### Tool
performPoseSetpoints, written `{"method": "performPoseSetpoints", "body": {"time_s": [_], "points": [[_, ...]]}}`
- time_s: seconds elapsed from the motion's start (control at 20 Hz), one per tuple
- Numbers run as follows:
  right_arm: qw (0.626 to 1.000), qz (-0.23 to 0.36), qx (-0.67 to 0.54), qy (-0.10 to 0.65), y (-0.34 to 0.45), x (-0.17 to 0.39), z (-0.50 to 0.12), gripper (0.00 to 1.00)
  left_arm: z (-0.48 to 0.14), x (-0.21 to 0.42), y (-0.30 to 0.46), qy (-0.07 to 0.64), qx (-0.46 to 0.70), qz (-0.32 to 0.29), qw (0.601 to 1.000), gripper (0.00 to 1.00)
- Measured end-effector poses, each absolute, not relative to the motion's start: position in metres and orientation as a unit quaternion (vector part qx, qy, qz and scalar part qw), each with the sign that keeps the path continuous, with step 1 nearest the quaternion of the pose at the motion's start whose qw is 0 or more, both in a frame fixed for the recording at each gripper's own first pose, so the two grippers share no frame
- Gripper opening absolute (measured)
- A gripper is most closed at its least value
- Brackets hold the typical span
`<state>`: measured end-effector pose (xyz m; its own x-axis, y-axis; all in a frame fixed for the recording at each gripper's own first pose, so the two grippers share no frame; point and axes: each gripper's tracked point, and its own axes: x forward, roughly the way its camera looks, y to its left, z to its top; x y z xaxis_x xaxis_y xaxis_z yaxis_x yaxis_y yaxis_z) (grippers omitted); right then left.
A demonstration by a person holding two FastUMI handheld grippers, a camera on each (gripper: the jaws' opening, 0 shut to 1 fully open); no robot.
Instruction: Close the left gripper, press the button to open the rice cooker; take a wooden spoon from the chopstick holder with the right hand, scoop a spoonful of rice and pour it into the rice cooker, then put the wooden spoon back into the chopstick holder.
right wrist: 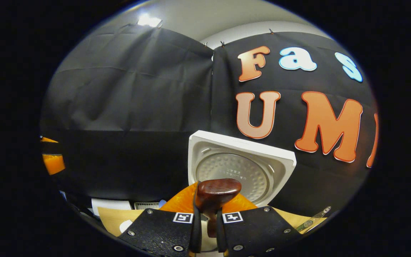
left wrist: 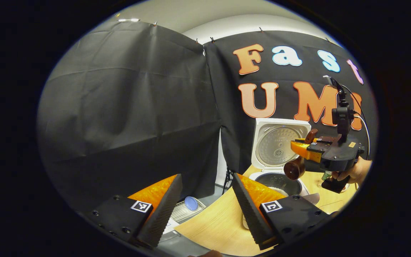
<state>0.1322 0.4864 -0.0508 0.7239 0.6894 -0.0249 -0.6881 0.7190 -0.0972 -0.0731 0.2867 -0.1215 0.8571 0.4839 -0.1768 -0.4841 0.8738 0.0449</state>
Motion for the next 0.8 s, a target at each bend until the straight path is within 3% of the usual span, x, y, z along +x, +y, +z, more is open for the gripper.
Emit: {"method": "performPoseSetpoints", "body": {"time_s": [0.2,0.8], "points": [[0.926,0.374,0.037,0.033,0.473,0.136,-0.052,0.16,-0.12,-0.073,0.278,0.09,-0.002,0.247,0.965,0.96],[0.899,0.283,0.31,0.128,0.347,0.156,-0.077,0.16,-0.119,-0.055,0.188,0.098,-0.008,0.182,0.978,0.96]]}}
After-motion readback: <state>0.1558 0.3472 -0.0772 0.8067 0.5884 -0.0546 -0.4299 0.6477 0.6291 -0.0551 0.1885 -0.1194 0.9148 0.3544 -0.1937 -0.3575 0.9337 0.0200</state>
